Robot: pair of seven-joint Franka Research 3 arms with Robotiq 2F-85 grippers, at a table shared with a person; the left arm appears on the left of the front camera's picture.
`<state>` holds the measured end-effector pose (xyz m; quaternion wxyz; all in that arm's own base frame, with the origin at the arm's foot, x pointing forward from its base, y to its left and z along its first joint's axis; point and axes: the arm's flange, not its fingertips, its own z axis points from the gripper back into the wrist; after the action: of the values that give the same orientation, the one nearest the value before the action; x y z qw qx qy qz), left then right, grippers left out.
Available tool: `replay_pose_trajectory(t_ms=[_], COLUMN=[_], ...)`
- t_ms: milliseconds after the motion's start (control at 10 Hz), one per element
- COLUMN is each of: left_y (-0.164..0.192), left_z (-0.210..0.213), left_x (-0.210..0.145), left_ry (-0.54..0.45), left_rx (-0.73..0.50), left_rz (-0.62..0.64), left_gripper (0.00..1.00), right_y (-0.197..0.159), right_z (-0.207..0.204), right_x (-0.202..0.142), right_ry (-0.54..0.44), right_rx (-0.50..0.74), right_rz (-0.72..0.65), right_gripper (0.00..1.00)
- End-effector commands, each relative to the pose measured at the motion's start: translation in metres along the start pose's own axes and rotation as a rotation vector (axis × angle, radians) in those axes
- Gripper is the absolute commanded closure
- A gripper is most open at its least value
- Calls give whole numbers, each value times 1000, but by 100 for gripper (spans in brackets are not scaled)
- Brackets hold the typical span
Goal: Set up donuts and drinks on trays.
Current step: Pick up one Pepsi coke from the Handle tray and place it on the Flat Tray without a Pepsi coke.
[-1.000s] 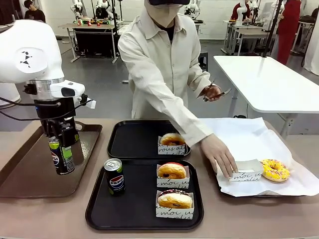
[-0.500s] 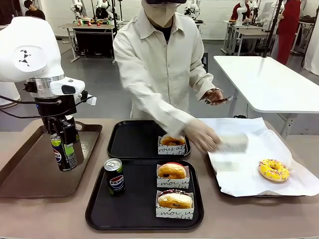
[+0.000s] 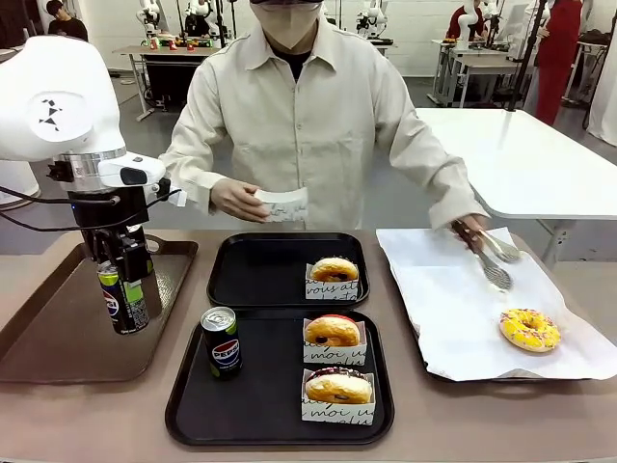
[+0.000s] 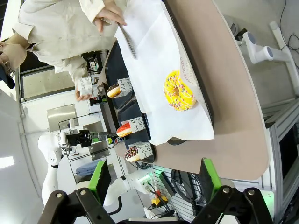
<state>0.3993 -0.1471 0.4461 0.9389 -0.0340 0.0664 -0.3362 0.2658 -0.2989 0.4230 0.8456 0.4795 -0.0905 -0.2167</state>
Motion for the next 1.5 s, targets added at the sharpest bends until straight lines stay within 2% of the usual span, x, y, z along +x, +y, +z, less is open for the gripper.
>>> replay_pose_trajectory(t_ms=[0, 200, 500, 700, 900, 1100, 1400], left_y=[0, -2, 1, 7, 12, 9, 10], left_z=[0, 14, 32, 35, 30, 20, 0], left_x=[0, 22, 82, 116, 144, 164, 182], left_ry=[0, -36, -138, -197, -258, -273, -232], left_rx=[0, 17, 40, 24, 84, 97, 102], left_rz=[0, 11, 65, 49, 26, -18, -46], left_gripper=[41, 41, 41, 41, 41, 41, 41], right_y=[0, 0, 0, 0, 0, 0, 0], right_z=[1, 1, 1, 1, 1, 1, 1], right_x=[-2, -2, -2, -2, -2, -2, -2], right_ry=[11, 11, 11, 11, 11, 11, 11], right_rx=[-1, -1, -1, -1, -1, -1, -1], right_rz=[-6, -6, -6, -6, -6, -6, -6], right_gripper=[0, 0, 0, 0, 0, 0, 0])
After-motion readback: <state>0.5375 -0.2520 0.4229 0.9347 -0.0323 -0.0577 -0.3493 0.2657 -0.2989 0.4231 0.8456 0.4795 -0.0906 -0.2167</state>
